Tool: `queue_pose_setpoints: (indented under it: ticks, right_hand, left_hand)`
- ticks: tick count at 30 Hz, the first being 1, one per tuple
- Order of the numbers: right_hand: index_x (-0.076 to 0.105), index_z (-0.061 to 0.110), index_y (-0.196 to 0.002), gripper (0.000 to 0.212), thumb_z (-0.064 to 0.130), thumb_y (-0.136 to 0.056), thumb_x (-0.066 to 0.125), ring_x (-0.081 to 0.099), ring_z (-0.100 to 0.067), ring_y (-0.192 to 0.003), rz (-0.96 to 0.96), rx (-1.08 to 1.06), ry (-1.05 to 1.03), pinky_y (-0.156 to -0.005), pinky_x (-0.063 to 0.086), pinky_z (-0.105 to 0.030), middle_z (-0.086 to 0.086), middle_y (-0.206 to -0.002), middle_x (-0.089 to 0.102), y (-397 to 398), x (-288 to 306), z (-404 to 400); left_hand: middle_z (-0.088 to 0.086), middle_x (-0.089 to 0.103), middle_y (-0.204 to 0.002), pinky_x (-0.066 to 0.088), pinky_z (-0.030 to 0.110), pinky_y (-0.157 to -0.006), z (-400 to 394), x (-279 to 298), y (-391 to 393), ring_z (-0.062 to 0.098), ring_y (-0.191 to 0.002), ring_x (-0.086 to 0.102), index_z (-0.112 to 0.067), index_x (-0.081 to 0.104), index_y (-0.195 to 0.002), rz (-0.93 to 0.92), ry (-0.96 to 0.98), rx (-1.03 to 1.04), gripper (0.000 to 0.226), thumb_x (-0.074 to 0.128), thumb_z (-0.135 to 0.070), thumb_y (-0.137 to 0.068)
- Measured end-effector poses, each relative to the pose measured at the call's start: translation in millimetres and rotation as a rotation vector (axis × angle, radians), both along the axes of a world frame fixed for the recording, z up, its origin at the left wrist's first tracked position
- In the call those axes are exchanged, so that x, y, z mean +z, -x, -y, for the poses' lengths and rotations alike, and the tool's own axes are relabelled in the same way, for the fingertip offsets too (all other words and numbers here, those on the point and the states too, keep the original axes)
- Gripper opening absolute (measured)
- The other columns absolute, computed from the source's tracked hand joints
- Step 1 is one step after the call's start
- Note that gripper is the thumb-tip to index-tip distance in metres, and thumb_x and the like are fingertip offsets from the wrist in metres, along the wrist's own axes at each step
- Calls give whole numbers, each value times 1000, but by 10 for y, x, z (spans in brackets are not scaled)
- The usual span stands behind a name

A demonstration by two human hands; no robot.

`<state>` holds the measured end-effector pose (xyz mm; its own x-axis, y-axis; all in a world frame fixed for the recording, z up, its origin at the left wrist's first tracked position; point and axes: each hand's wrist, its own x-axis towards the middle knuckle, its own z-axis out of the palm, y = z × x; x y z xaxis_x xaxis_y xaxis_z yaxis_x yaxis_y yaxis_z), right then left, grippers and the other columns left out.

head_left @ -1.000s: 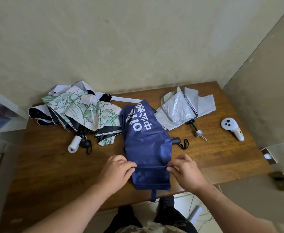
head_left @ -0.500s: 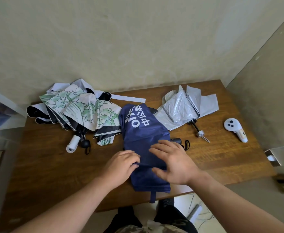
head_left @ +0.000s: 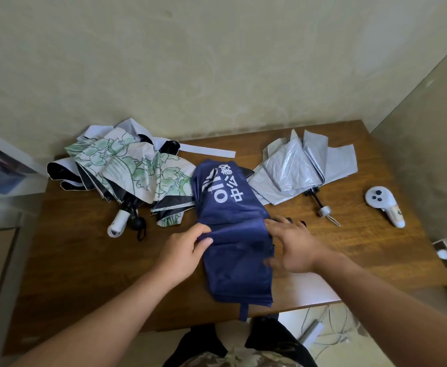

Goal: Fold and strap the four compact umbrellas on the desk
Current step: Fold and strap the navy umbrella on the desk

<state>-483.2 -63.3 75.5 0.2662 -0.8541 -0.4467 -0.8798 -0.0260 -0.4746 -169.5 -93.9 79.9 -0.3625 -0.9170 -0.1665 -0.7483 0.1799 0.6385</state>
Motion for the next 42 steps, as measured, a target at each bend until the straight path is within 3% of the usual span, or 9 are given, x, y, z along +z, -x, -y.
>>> queue_pose_setpoints:
  ticks: [3,5,11,14,17,27,32,36,42]
  right_hand:
    - [42,48,-151,96,43,-69,92,53,-2,-132,396,-316,12,-111,44,-27,22,-140,58,-127,-14,11]
    - [47,49,-147,95,39,-65,93,62,-2,-121,455,-439,-8,-104,52,-29,21,-130,66,-178,-62,97]
    - [77,35,-91,16,21,-85,82,71,-5,-92,367,-491,53,-84,57,-29,19,-89,77,-226,-133,225]
    - [78,32,-93,15,19,-86,81,72,-6,-92,440,-497,26,-86,58,-33,17,-91,78,-222,-153,203]
    - [80,32,-93,19,14,-88,81,72,-4,-94,466,-444,-10,-86,60,-32,15,-95,78,-202,-105,145]
    - [76,22,-93,22,19,-71,80,65,-28,-115,-96,338,328,-84,59,-38,0,-114,69,-106,-511,-294]
    - [77,27,-87,20,28,-71,88,65,-37,-126,-246,370,268,-88,61,-49,-4,-125,71,-122,-669,-512]
    - [78,26,-87,31,27,-60,93,67,-36,-120,-276,266,274,-87,62,-47,-4,-122,71,-201,-608,-586]
    - [72,19,-107,34,23,-81,51,53,-34,-119,-101,99,475,-81,54,-44,-8,-135,56,-737,-441,-461]
  left_hand:
    - [-10,74,-111,56,37,-89,76,64,60,18,-104,69,-28,68,-123,-35,-45,49,22,64,-34,-102]
    - [-15,69,-110,54,34,-91,118,86,76,15,-108,68,-27,69,-124,-46,-79,51,23,65,-31,-102]
    - [-24,69,-116,53,30,-100,212,55,23,-2,-113,64,-38,65,-122,-132,-185,81,43,85,-30,-85]
    - [-23,65,-118,53,25,-93,180,17,63,1,-106,63,-38,59,-137,-8,-180,26,71,93,-33,-75]
    - [-13,73,-113,56,29,-87,138,-118,99,11,-100,70,-28,69,-128,14,-50,40,49,86,-23,-83]
    - [-7,67,-109,53,36,-86,-63,-465,56,23,-101,63,-34,77,-100,301,303,-543,36,72,-13,-71]
    - [-3,66,-129,52,45,-104,-169,-540,-18,25,-121,60,-39,77,-110,424,225,-620,49,83,-10,-71]
    - [-6,64,-140,37,50,-119,-234,-531,-96,26,-137,51,-42,74,-121,453,143,-670,49,56,-18,-81]
    - [-12,69,-119,52,39,-101,-284,-599,101,17,-114,59,-36,78,-113,281,244,-560,35,64,-18,-87]
